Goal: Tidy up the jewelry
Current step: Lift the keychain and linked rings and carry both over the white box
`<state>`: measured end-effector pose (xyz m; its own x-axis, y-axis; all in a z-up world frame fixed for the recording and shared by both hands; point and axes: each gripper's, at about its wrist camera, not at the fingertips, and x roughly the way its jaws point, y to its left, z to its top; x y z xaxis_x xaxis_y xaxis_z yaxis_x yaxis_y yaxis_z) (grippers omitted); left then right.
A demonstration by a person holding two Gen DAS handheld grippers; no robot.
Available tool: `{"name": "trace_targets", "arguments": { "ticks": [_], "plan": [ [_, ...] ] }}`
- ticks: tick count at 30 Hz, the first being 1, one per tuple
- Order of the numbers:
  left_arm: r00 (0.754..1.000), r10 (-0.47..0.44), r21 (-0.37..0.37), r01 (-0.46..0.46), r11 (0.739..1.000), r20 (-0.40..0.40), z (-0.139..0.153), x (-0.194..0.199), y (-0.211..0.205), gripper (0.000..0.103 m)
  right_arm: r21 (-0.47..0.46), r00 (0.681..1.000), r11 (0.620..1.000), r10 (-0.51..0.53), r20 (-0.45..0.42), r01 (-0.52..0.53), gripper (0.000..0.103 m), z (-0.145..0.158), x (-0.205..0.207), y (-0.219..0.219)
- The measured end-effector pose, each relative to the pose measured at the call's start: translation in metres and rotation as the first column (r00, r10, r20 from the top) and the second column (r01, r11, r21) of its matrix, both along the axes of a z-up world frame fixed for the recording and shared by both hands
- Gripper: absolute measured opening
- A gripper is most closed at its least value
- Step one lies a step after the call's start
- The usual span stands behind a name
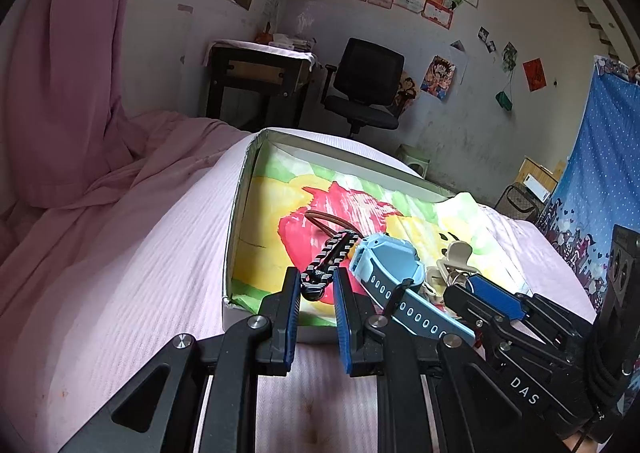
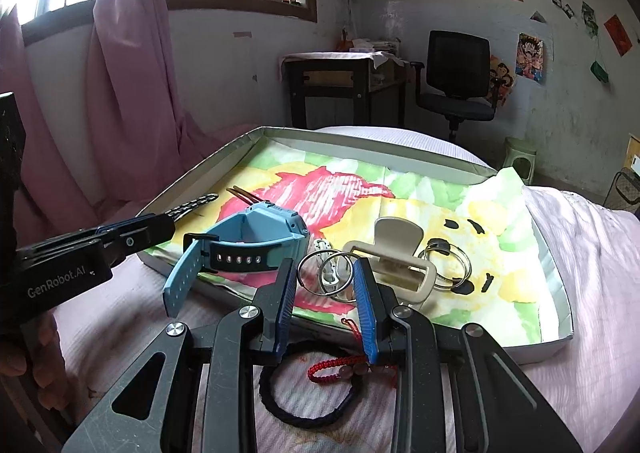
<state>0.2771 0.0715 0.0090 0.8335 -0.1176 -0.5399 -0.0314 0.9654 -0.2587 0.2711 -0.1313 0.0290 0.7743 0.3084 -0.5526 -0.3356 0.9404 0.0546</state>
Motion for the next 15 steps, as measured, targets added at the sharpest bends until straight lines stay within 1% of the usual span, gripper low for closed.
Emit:
{"name": "trace_targets", "arguments": {
  "ticks": [9,13,15],
  "plan": [
    [1.0,-0.007,-0.004,0.007,1.0,-0.002,-0.0014,0.0007,-0.0018,0.017,-0.003,1.0,1.0,-0.003,-0.017,0.003,0.026,-0.002,0.0016,0.0009],
    [1.0,-0.025,-0.008,0.025,1.0,0.001,-0.0031,-0.001,-0.0033,0.021,-0.002,1.0,1.0,-0.006,-0.025,0.006,0.026,-0.0018,0.0031,0.0006],
    [0.999,-0.036,-0.009,0.036,0.999,0.006,-0.0036,-0.0028,-0.0038,0.025,-0.005,1.0,1.0,-0.014,-0.022,0.013,0.027,-0.0014,0.0033,0.0005]
  ]
}}
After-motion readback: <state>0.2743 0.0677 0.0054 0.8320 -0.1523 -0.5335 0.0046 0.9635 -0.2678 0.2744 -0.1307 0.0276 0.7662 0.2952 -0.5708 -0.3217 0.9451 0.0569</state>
